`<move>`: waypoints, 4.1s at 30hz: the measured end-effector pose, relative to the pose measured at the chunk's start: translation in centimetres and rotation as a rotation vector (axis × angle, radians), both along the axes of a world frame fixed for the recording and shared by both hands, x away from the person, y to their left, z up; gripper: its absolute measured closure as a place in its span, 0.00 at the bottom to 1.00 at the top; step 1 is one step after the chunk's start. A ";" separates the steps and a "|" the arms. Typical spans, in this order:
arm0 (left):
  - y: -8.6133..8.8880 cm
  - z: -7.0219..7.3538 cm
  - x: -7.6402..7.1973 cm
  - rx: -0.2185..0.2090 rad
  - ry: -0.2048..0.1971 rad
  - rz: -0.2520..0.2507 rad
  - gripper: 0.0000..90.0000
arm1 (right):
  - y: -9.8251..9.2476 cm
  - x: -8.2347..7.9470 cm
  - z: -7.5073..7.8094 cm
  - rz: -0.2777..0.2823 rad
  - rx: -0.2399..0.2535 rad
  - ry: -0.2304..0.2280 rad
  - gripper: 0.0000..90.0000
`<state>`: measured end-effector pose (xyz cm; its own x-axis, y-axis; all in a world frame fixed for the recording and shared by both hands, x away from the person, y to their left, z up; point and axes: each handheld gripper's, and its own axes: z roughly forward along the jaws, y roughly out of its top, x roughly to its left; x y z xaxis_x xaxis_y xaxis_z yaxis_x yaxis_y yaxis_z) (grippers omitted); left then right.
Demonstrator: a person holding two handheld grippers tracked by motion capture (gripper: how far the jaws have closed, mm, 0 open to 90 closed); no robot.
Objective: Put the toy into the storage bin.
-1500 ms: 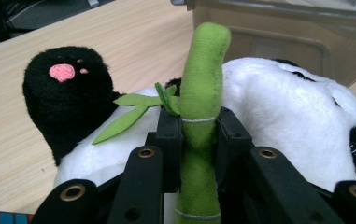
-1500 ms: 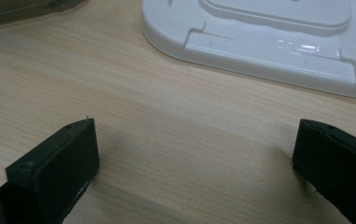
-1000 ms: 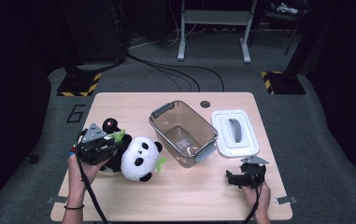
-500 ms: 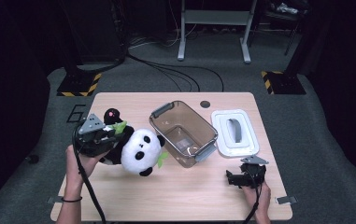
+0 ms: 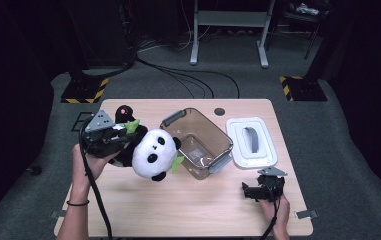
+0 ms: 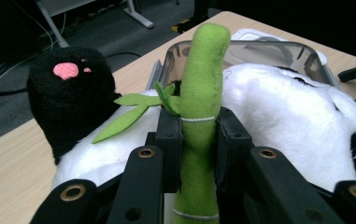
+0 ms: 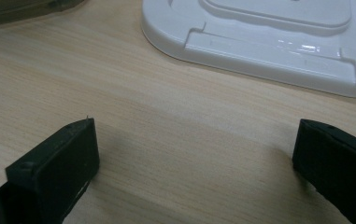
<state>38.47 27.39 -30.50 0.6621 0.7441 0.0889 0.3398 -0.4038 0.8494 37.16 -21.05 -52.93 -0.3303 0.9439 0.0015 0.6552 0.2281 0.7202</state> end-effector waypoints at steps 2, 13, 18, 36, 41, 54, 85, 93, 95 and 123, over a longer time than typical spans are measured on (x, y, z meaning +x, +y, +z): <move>-0.2 0.2 0.3 0.003 -0.003 -0.011 0.83 | 0.0 0.0 0.0 0.001 0.000 0.000 0.00; -1.7 1.2 2.0 0.001 -0.004 -0.056 0.83 | 0.0 0.0 0.0 0.002 -0.001 0.001 0.00; -2.5 1.7 2.7 0.002 -0.016 -0.076 0.83 | 0.0 0.0 0.0 0.002 -0.002 0.001 0.00; -5.3 2.8 4.8 0.005 -0.031 -0.152 0.83 | 0.0 0.0 0.0 0.002 -0.001 0.001 0.00; -6.0 3.0 5.5 -0.004 -0.043 -0.173 0.83 | 0.0 0.0 0.0 0.002 -0.001 0.002 0.00; -7.6 2.6 7.5 -0.008 -0.041 -0.237 0.83 | 0.0 0.0 0.0 0.001 -0.001 0.002 0.00; -12.5 0.2 12.1 -0.004 0.013 -0.340 0.83 | 0.0 0.0 0.0 -0.001 0.001 0.005 0.00; -13.4 -0.8 12.9 -0.004 0.051 -0.362 0.83 | 0.0 0.0 0.0 -0.002 0.002 -0.001 0.00; -13.6 -1.2 13.0 0.006 0.061 -0.370 0.83 | 0.0 0.0 0.0 -0.002 -0.001 -0.002 0.00; -14.8 -4.2 15.0 -0.013 0.255 -0.265 0.60 | 0.1 0.0 0.0 -0.007 0.005 0.003 0.00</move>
<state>53.46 12.61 -34.69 0.8316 0.5438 -0.1126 0.4267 -0.4959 0.7563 37.15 -20.96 -52.92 -0.3238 0.9461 0.0075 0.6591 0.2199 0.7192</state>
